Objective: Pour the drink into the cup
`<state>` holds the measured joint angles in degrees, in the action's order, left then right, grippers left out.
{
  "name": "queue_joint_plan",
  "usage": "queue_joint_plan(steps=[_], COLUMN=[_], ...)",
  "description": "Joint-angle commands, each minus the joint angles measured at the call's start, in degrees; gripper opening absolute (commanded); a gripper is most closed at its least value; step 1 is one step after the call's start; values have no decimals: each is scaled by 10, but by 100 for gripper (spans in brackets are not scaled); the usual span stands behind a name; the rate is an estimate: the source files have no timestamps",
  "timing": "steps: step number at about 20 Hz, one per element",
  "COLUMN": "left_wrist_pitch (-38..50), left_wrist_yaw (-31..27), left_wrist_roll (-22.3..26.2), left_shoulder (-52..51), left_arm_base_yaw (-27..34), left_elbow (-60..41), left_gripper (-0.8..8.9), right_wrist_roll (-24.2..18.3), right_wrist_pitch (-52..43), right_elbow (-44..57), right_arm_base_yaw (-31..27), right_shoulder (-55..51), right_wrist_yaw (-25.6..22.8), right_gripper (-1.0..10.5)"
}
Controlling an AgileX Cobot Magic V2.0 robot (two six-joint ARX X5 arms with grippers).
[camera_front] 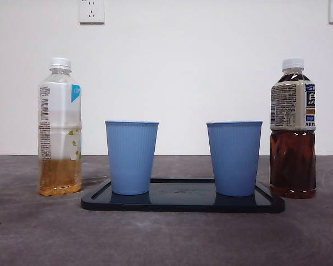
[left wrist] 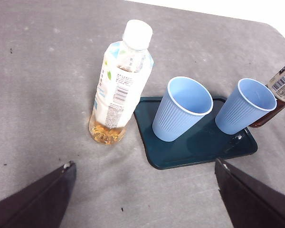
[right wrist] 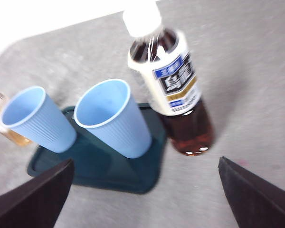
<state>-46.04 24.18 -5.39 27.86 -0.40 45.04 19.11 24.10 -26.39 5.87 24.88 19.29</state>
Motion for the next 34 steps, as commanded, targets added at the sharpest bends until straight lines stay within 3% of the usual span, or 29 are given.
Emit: queue_joint_plan(steps=[1, 6, 12, 21, 34], left_wrist_pitch=[8, 8, 8, 7, 7], left_wrist_yaw=[3, 3, 3, 3, 3], left_wrist_roll=[6, 7, 7, 7, 7], left_shoulder=[2, 2, 2, 2, 2], left_arm_base_yaw=[0, 0, 0, 0, 0], left_elbow=[11, 11, 11, 11, 11], left_gripper=[473, 473, 473, 473, 473], right_wrist_roll=[52, 67, -21, -64, -80], right_wrist_pitch=[-66, -209, -335, -545, -788], right_elbow=[40, 120, 134, 134, 120], right_arm_base_yaw=[24, 97, 129, 127, 92], right_shoulder=[7, 67, 170, 376, 588], right_wrist_yaw=[-19, -97, -187, -193, -187], right_gripper=[485, 485, 482, 482, 482])
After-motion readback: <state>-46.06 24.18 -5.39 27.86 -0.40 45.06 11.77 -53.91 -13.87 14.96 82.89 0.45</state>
